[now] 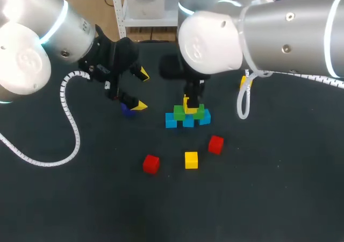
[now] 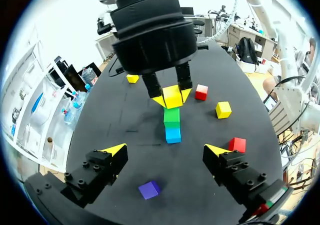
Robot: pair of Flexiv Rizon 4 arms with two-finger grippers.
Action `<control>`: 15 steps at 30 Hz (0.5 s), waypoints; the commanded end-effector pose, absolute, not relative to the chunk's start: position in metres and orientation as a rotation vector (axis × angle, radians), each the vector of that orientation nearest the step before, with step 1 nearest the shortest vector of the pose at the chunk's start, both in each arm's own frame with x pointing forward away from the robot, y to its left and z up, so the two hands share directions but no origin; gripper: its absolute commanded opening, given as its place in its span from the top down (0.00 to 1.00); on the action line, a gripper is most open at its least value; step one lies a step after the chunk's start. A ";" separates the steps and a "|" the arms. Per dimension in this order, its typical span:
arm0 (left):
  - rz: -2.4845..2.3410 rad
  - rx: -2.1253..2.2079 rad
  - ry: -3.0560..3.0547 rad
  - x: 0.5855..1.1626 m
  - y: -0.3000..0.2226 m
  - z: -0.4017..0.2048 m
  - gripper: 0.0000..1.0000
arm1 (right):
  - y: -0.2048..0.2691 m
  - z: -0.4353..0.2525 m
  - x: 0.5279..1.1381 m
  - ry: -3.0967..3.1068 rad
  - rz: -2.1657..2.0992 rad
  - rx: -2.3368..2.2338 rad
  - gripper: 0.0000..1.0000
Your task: Place the blue cubes, place green cubes on the blue cubes, place the yellow cubes on the green cubes, then place the red cubes on the yellow cubes, and place purple cube on the red cubes.
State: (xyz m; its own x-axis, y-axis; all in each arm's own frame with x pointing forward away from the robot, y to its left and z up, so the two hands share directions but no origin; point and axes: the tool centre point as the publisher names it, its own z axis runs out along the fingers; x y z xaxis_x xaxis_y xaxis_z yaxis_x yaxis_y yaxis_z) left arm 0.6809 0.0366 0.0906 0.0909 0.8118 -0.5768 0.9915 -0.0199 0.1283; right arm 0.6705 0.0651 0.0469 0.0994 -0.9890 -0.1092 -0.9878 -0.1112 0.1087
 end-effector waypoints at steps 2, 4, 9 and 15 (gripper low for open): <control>-0.477 1.877 1.759 0.681 0.038 0.090 0.00 | 0.067 0.047 0.673 -2.085 -0.245 2.324 1.00; -0.477 1.877 1.759 0.681 0.038 0.090 0.00 | 0.067 0.046 0.674 -2.084 -0.245 2.325 1.00; -0.477 1.877 1.759 0.681 0.038 0.090 0.00 | 0.068 0.045 0.675 -2.079 -0.251 2.324 1.00; -0.477 1.877 1.759 0.681 0.038 0.090 0.00 | 0.069 0.044 0.675 -2.075 -0.254 2.322 1.00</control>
State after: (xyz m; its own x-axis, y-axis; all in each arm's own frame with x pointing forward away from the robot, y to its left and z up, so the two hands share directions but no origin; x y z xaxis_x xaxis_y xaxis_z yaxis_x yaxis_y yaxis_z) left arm 0.6809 0.0366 0.0906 0.0909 0.8118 -0.5768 0.9915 -0.0199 0.1283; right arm 0.6727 0.0681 0.0440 0.1042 -0.9885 -0.1095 -0.9866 -0.1166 0.1142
